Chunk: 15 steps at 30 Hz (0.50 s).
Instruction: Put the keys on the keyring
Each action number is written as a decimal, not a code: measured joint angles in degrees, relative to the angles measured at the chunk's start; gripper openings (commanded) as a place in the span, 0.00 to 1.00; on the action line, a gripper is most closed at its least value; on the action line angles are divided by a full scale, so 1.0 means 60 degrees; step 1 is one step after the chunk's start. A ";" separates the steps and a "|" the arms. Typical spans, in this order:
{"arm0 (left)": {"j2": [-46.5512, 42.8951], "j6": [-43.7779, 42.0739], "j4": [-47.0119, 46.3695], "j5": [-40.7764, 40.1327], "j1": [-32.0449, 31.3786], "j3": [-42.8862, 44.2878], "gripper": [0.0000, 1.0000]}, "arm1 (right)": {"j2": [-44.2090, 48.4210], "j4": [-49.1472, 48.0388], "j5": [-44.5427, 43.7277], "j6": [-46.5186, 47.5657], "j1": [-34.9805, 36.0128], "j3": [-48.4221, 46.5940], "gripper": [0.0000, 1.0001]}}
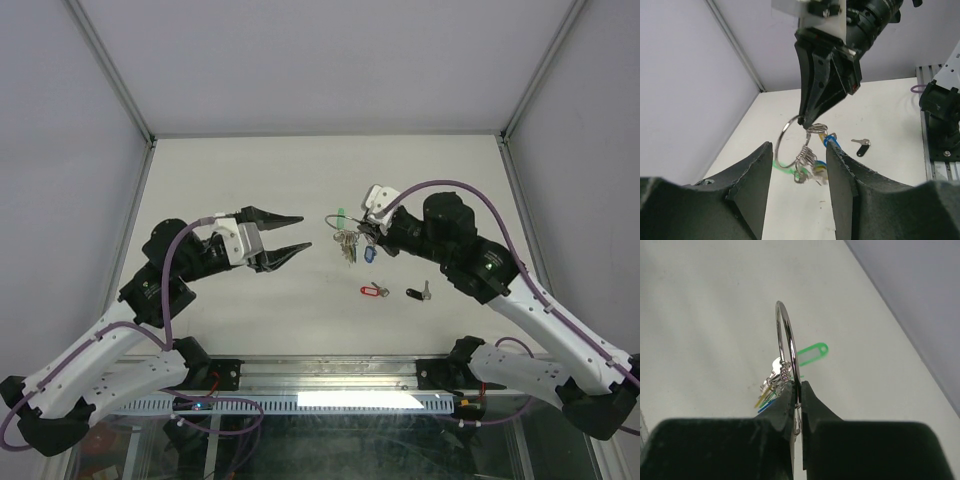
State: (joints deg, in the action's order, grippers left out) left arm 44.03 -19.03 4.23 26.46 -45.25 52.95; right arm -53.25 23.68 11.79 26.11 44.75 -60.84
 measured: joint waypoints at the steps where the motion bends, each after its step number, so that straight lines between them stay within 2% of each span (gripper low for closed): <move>1: 0.0000 0.0015 -0.0015 -0.0080 0.0011 -0.0007 0.46 | -0.0102 0.0208 -0.0138 0.0033 0.0033 -0.0036 0.00; 6: 0.0098 0.0033 -0.0084 -0.0182 0.0084 -0.0015 0.51 | -0.0200 0.0820 -0.0277 0.0069 0.0106 -0.0011 0.00; 15: 0.1071 -0.0193 0.0412 0.0200 0.0120 0.0026 0.60 | 0.0178 0.0750 0.1177 0.0164 0.0106 0.0124 0.00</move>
State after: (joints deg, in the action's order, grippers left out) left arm 50.46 -20.18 6.70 27.66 -44.53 53.10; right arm -52.18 28.18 18.85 27.09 45.39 -60.10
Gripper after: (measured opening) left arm 0.581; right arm 0.023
